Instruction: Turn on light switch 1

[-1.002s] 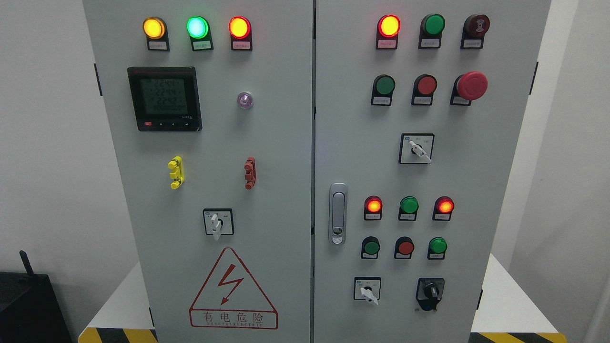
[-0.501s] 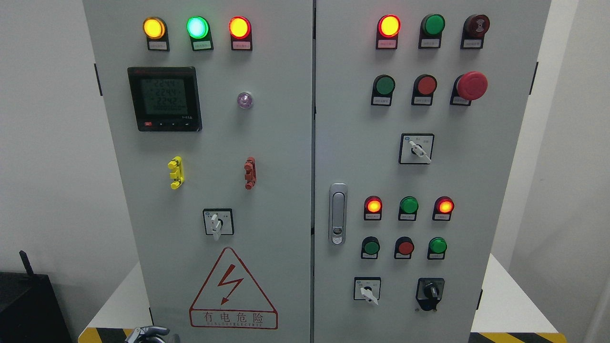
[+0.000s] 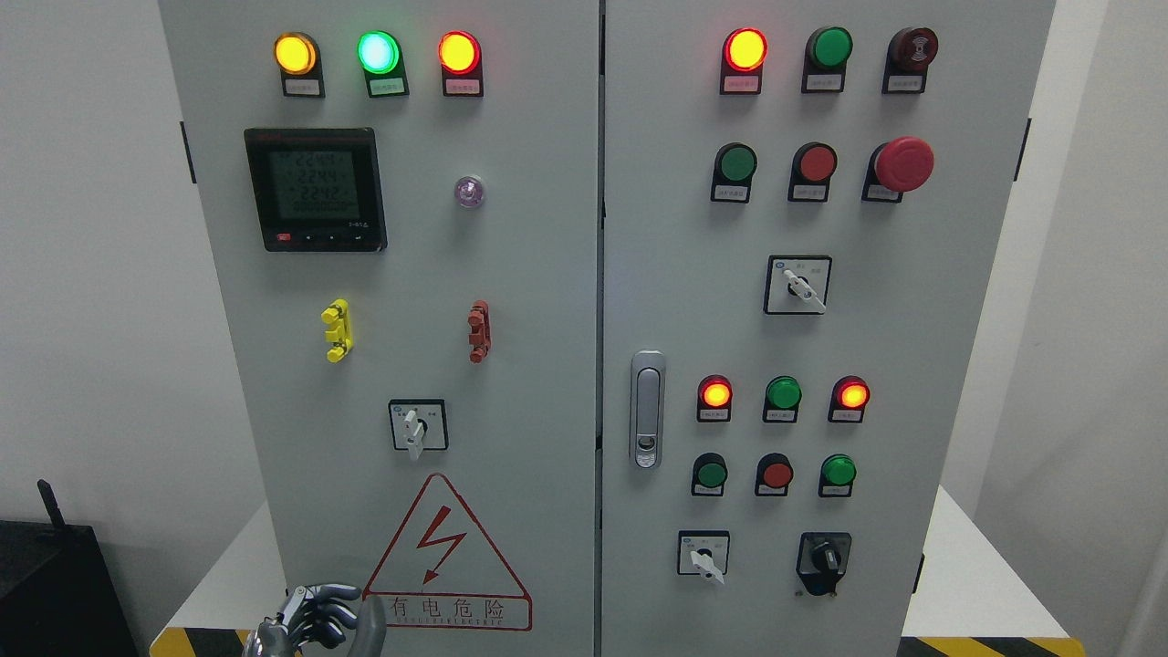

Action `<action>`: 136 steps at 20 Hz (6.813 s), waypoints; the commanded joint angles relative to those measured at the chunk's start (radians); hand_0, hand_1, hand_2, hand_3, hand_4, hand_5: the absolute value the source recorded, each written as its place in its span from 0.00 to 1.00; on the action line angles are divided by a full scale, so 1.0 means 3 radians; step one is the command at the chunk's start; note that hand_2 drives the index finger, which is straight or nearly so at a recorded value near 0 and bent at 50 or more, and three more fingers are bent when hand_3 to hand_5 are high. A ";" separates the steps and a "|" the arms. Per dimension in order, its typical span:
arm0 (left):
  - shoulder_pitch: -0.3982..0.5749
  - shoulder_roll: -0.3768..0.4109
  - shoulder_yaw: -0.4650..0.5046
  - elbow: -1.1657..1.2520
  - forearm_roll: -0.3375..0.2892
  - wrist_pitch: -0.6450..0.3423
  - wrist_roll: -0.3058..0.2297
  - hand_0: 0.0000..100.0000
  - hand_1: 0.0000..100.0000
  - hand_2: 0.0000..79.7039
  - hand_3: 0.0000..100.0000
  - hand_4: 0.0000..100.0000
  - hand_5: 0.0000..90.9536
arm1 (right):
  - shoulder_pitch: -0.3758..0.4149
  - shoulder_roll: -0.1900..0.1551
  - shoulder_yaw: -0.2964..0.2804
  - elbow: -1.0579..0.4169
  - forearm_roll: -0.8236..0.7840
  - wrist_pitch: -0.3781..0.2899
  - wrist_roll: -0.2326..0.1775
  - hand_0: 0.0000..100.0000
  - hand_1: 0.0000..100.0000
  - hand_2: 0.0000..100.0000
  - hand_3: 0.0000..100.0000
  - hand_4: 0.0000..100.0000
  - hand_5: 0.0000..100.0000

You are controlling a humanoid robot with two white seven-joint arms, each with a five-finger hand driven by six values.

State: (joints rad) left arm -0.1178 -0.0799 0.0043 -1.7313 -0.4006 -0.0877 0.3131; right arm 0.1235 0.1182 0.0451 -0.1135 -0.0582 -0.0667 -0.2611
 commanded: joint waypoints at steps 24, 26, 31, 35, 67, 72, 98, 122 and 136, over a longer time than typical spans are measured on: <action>-0.0553 -0.0086 -0.0515 -0.0002 0.0032 0.0855 0.0347 0.30 0.59 0.65 0.81 0.85 0.81 | -0.0002 0.0000 0.0003 0.0000 0.0000 0.0003 0.0001 0.12 0.39 0.00 0.00 0.00 0.00; -0.0563 -0.0086 -0.0515 -0.0012 0.0026 0.0850 0.0352 0.30 0.59 0.65 0.81 0.85 0.81 | 0.0003 0.0000 -0.0002 0.0000 0.0000 0.0003 0.0001 0.12 0.39 0.00 0.00 0.00 0.00; -0.0650 -0.0102 -0.0515 -0.0022 -0.0004 0.0885 0.0444 0.29 0.59 0.65 0.81 0.85 0.81 | 0.0003 0.0000 -0.0002 0.0000 0.0005 0.0003 0.0001 0.12 0.39 0.00 0.00 0.00 0.00; -0.0768 -0.0102 -0.0515 -0.0017 -0.0025 0.1080 0.0501 0.29 0.60 0.65 0.81 0.85 0.81 | -0.0002 0.0000 -0.0002 0.0000 0.0000 0.0003 0.0001 0.12 0.39 0.00 0.00 0.00 0.00; -0.1126 -0.0132 -0.0510 -0.0007 -0.0147 0.1530 0.0695 0.20 0.64 0.61 0.78 0.84 0.80 | 0.0003 0.0000 -0.0002 0.0000 0.0005 0.0003 0.0001 0.12 0.39 0.00 0.00 0.00 0.00; -0.1187 -0.0132 -0.0510 -0.0002 -0.0142 0.1668 0.0695 0.20 0.64 0.62 0.78 0.84 0.79 | -0.0002 0.0000 0.0003 0.0000 0.0000 0.0003 0.0001 0.12 0.39 0.00 0.00 0.00 0.00; -0.1187 -0.0132 -0.0515 -0.0002 -0.0122 0.1796 0.0695 0.21 0.58 0.72 0.83 0.87 0.83 | -0.0002 0.0000 -0.0002 0.0000 0.0000 0.0003 0.0001 0.12 0.39 0.00 0.00 0.00 0.00; -0.1238 -0.0132 -0.0520 0.0003 -0.0107 0.1811 0.0685 0.22 0.56 0.74 0.85 0.88 0.84 | -0.0002 0.0000 -0.0002 0.0000 0.0005 0.0003 0.0001 0.12 0.39 0.00 0.00 0.00 0.00; -0.1249 -0.0132 -0.0520 0.0029 -0.0060 0.1883 0.0680 0.21 0.54 0.76 0.86 0.88 0.85 | 0.0003 0.0000 0.0003 0.0000 0.0000 0.0003 0.0001 0.12 0.39 0.00 0.00 0.00 0.00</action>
State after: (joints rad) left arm -0.4916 -0.1197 -0.1517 -1.7265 -0.4224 0.4764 0.5177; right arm 0.1229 0.1182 0.0449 -0.1135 -0.0578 -0.0667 -0.2611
